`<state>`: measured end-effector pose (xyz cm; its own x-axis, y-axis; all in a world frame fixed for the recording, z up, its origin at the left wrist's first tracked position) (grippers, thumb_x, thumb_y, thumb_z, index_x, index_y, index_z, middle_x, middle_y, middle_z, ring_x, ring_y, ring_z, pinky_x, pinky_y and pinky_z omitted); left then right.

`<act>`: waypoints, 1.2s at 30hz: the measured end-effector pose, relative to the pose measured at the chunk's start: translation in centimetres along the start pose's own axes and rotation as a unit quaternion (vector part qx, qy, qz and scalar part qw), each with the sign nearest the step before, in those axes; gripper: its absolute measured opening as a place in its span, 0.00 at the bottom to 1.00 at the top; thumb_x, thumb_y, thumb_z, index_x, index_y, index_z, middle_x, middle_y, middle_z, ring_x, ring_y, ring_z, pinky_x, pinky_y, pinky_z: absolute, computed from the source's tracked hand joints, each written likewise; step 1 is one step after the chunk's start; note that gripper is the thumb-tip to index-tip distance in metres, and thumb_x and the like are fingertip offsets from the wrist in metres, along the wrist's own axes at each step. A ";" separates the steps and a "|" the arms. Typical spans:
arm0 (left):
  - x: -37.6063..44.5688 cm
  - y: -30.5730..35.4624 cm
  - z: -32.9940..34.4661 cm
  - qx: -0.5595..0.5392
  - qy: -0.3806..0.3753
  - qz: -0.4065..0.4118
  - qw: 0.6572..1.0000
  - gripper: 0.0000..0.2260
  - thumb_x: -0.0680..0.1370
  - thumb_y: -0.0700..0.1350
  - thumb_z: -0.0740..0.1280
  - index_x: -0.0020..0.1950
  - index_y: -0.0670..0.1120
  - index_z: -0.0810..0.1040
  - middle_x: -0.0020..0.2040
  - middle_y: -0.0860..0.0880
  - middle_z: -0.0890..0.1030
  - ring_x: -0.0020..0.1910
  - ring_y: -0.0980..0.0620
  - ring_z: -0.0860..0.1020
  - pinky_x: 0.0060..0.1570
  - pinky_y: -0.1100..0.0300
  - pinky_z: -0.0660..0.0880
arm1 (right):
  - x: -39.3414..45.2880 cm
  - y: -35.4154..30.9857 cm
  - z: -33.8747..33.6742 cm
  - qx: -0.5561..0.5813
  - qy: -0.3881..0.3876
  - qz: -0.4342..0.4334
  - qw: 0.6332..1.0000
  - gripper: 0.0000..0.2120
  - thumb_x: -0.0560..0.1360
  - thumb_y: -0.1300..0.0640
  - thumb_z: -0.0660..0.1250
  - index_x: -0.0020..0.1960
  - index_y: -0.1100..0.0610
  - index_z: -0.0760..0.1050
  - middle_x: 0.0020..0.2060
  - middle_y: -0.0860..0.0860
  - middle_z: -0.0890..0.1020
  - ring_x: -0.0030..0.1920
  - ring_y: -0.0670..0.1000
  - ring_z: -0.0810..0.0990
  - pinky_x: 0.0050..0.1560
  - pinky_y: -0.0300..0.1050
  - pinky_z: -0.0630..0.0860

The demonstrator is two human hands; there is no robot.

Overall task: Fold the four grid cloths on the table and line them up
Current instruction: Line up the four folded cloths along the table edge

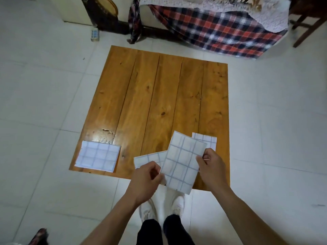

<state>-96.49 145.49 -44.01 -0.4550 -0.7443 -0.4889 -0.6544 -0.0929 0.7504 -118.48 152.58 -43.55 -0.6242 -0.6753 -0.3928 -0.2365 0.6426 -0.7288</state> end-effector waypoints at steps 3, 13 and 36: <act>2.7 -2.4 0.6 0.015 0.006 0.007 1.000 0.06 0.78 0.46 0.69 0.41 0.50 0.78 0.35 0.53 0.80 0.35 0.59 0.76 0.38 0.62 0.73 | 1.5 3.1 2.0 -0.009 0.005 0.014 1.000 0.02 0.79 0.57 0.66 0.49 0.55 0.73 0.45 0.46 0.79 0.47 0.46 0.79 0.41 0.38 0.77; 12.8 -8.1 4.4 0.374 0.039 0.092 0.922 0.19 0.78 0.50 0.65 0.68 0.53 0.70 0.62 0.51 0.75 0.60 0.46 0.72 0.57 0.50 0.69 | 6.2 10.0 7.4 -0.072 0.017 -0.029 0.997 0.07 0.77 0.56 0.69 0.54 0.53 0.75 0.49 0.44 0.81 0.46 0.41 0.79 0.42 0.26 0.74; 13.0 -12.6 -3.6 0.181 0.241 -0.073 0.951 0.03 0.79 0.47 0.65 0.47 0.49 0.73 0.39 0.49 0.80 0.40 0.45 0.77 0.39 0.51 0.74 | 9.1 7.5 9.4 -0.078 0.010 -0.065 0.995 0.06 0.77 0.58 0.68 0.54 0.51 0.75 0.39 0.38 0.78 0.40 0.40 0.79 0.35 0.24 0.71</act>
<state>-92.01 134.64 -58.18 -0.0710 -0.9654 -0.2511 -0.8942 -0.0499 0.4448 -119.00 147.83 -57.86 -0.5958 -0.7497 -0.2881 -0.4276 0.5997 -0.6764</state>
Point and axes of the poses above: each hand's wrist, its own x-axis towards the middle knuckle, its own z-axis out of the palm, y = z × x, the point moved 4 cm from there along x, towards the middle knuckle
